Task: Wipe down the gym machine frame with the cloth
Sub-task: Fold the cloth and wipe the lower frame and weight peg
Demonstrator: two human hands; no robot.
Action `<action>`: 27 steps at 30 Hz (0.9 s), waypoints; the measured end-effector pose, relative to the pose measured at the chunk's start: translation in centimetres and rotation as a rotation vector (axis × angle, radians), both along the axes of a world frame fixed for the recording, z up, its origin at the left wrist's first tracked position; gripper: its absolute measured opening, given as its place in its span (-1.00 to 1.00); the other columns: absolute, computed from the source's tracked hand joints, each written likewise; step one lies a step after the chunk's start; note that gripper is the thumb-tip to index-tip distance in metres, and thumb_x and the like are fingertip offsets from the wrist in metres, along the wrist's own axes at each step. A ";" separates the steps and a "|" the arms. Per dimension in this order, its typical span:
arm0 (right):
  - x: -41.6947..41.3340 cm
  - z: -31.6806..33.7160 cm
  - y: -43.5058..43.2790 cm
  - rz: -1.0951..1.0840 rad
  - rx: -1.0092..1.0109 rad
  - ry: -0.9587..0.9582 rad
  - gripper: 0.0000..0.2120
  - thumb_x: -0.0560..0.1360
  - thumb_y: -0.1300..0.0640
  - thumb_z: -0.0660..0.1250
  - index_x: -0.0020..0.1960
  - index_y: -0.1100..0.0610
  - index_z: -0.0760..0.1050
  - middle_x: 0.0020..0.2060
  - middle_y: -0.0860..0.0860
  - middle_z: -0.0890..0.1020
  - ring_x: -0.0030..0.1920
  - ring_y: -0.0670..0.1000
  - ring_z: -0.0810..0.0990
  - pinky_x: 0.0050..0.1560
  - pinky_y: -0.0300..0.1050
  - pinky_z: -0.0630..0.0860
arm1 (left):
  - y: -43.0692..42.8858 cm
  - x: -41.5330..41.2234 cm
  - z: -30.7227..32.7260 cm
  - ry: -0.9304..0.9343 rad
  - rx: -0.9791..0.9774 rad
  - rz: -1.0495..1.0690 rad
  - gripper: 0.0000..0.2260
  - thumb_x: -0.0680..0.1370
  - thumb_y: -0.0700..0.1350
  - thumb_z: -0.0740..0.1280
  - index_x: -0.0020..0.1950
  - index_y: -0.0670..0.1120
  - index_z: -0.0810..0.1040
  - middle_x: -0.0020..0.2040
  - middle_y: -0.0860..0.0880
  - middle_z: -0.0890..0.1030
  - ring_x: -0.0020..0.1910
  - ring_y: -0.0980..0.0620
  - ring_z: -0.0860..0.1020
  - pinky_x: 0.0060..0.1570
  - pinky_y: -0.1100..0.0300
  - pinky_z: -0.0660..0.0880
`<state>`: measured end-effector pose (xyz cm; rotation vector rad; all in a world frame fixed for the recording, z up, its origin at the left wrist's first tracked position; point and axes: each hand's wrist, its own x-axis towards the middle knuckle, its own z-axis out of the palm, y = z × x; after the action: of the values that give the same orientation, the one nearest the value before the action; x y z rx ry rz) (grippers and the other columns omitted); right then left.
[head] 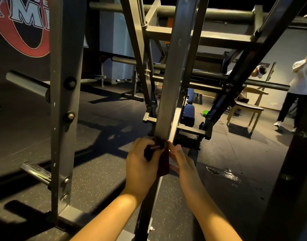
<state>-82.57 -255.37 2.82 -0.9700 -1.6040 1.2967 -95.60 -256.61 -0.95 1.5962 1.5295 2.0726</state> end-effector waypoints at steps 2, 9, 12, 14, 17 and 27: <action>0.1 0.1 0.0 0.007 -0.022 0.001 -0.27 0.39 -0.56 0.12 0.41 -0.18 0.46 0.40 -0.08 0.54 0.40 0.00 0.49 0.29 -0.09 0.40 | -0.5 0.1 -2.2 -0.129 -0.051 -0.045 -0.71 0.56 -0.17 0.44 0.07 0.24 0.54 0.12 0.11 0.61 0.15 0.09 0.63 0.16 0.02 0.62; 0.3 1.0 0.2 0.041 -0.003 -0.019 -0.37 0.48 -0.35 0.00 0.41 -0.10 0.46 0.38 -0.07 0.54 0.43 -0.01 0.47 0.01 -0.37 0.31 | -0.1 -0.1 3.2 -0.038 0.021 0.004 -0.79 0.54 -0.05 0.43 0.03 0.26 0.50 0.08 0.17 0.59 0.13 0.18 0.60 0.16 0.09 0.58; 0.3 1.2 0.3 0.029 0.001 0.003 -0.37 0.50 -0.39 0.02 0.37 -0.08 0.51 0.34 -0.07 0.59 0.40 -0.04 0.50 0.12 -0.31 0.38 | 0.2 -0.6 6.3 0.031 0.048 0.043 -0.73 0.55 -0.04 0.45 0.02 0.32 0.44 0.11 0.22 0.56 0.17 0.27 0.54 0.18 0.28 0.50; 0.4 1.5 0.4 0.039 0.000 0.014 -0.33 0.49 -0.43 0.03 0.37 -0.07 0.51 0.35 -0.06 0.59 0.40 -0.04 0.50 0.14 -0.31 0.39 | -0.5 -1.0 3.6 -0.063 -0.010 -0.072 -0.74 0.55 -0.08 0.44 0.04 0.30 0.50 0.13 0.17 0.59 0.18 0.21 0.58 0.21 0.16 0.55; 0.6 2.1 0.2 0.068 0.005 -0.018 -0.47 0.48 -0.33 -0.01 0.27 -0.15 0.49 0.32 -0.09 0.56 0.38 -0.07 0.47 0.02 -0.40 0.33 | -1.8 -1.3 -1.8 -0.137 -0.105 -0.167 -0.76 0.55 -0.23 0.44 0.05 0.13 0.60 0.10 0.08 0.65 0.15 0.07 0.65 0.20 -0.08 0.60; -1.0 8.2 1.6 -0.087 0.190 0.093 -0.62 0.53 -0.32 0.02 0.03 -0.25 0.56 -0.07 -0.36 0.67 0.07 -0.36 0.60 0.18 -0.29 0.45 | 0.5 -1.9 10.1 0.046 0.120 -0.087 -0.79 0.53 -0.03 0.44 0.05 0.25 0.49 0.11 0.20 0.58 0.16 0.29 0.55 0.16 0.25 0.51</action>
<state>-83.62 -253.80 11.02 -0.8406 -1.5638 1.0927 -97.51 -256.10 9.10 1.7297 1.3466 2.1312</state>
